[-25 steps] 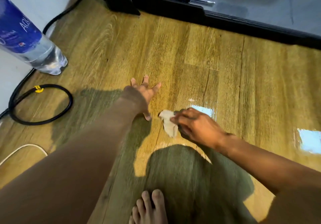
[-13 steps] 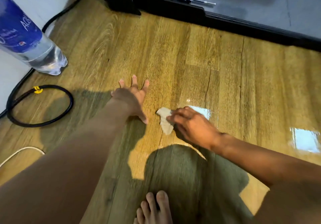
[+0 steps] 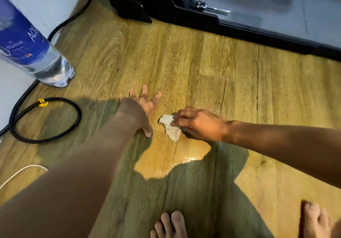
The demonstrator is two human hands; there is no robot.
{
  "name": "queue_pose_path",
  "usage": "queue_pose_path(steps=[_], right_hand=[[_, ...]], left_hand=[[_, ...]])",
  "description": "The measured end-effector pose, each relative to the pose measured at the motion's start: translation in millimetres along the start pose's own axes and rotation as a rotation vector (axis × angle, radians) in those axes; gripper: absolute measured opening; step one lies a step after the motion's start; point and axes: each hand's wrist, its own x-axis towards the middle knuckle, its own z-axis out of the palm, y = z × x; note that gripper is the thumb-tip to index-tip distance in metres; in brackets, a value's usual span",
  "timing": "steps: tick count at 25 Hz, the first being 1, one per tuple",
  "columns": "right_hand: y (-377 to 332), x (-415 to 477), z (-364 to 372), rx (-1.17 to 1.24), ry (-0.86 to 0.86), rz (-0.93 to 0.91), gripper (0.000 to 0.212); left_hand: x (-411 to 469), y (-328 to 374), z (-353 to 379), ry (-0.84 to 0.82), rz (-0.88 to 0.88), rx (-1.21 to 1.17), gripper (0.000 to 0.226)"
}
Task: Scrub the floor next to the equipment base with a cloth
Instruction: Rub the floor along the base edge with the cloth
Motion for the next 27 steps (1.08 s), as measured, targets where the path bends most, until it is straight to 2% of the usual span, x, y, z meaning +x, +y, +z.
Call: queue_pose_path(steps=[2,6,7,10,11,16,17,20,22,27], right_hand=[[18.8,10.0,-20.0,-0.006,-0.065,-0.05,0.035],[54.5,36.7,-39.0,-0.002,0.142,0.156,0.029],[49.7,38.3,-34.5,-0.022,0.145,0.171,0.029],[45.2,30.9,-29.1,0.003,0.027,0.023,0.03],[57.3,34.1,-36.0,0.014,0.017,0.027,0.03],[122.8,74.3,-55.1,0.038,0.226,0.409,0.03],[121.6,76.8,-51.9,0.045,0.234,0.423,0.03],[113.3,70.7,-48.1,0.009,0.162,0.256,0.031],[136.0,76.0,-61.1,-0.017,0.186,0.259,0.031],[200.2,120.3,-89.0,0.02,0.319,0.592,0.03]], left_hand=[[2.0,-6.5,2.4,-0.009,-0.017,-0.048,0.142],[8.5,-8.4,1.8,-0.015,-0.009,-0.111,0.147],[9.5,-7.7,2.8,-0.017,-0.002,-0.111,0.148],[13.4,-8.4,7.4,0.004,0.012,-0.109,0.148],[13.7,-9.2,9.3,0.012,0.017,-0.105,0.147],[14.3,-12.3,12.7,0.036,0.03,-0.125,0.147],[14.7,-12.5,12.5,0.043,0.025,-0.119,0.148],[15.6,-12.1,14.0,0.048,0.01,-0.103,0.15],[16.4,-12.3,15.7,0.057,0.008,-0.1,0.15],[16.2,-13.9,18.9,0.057,0.0,-0.081,0.15]])
